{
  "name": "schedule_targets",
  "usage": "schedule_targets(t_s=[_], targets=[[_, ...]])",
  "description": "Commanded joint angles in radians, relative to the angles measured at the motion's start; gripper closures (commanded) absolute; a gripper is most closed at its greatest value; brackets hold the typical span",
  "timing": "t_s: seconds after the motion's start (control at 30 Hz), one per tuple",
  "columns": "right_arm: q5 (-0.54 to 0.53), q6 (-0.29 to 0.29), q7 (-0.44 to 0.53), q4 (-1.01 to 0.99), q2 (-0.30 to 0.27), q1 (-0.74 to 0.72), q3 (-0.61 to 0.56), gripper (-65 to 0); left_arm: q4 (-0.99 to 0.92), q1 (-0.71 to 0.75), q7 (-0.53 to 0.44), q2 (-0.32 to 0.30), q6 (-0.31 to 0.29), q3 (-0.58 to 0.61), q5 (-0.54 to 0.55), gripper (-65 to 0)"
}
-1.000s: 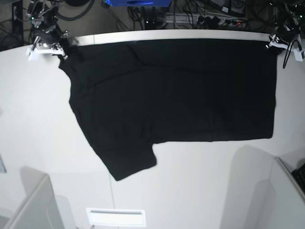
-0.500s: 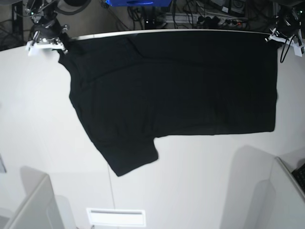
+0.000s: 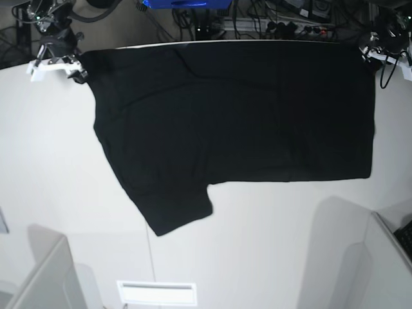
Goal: Fold the T-shirt properly
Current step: 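Release the collar and move both grippers to the hem corners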
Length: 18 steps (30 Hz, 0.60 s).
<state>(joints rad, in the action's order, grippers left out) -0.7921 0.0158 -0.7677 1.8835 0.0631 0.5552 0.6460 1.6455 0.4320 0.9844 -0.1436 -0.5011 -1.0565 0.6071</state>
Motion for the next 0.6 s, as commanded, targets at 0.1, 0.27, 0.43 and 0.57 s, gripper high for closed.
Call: schedule_targets(t_s=[0.1, 0.27, 0.43, 0.57], targets=[[-0.002, -0.003, 0.014, 0.018, -0.05, -0.062, -0.001, -26.4, 0.092, -0.074, -0.014, -0.02, 0.002, -0.1, 0.004, -50.2], [0.0, -0.003, 0.006, -0.015, -0.105, -0.174, -0.007, -26.4, 0.092, -0.167, -0.012, -0.08, 0.005, -0.086, 0.001, -50.2], [0.0, -0.003, 0.009, -0.101, -0.199, -0.286, -0.087, -26.4, 0.028, -0.235, -0.017, -0.136, 0.005, 0.022, 0.001, -50.2], [0.0, -0.003, 0.012, -0.17, -0.246, -0.383, -0.176, -26.4, -0.035, -0.31, -0.02, -0.173, 0.005, 0.1, -0.051, -50.2]])
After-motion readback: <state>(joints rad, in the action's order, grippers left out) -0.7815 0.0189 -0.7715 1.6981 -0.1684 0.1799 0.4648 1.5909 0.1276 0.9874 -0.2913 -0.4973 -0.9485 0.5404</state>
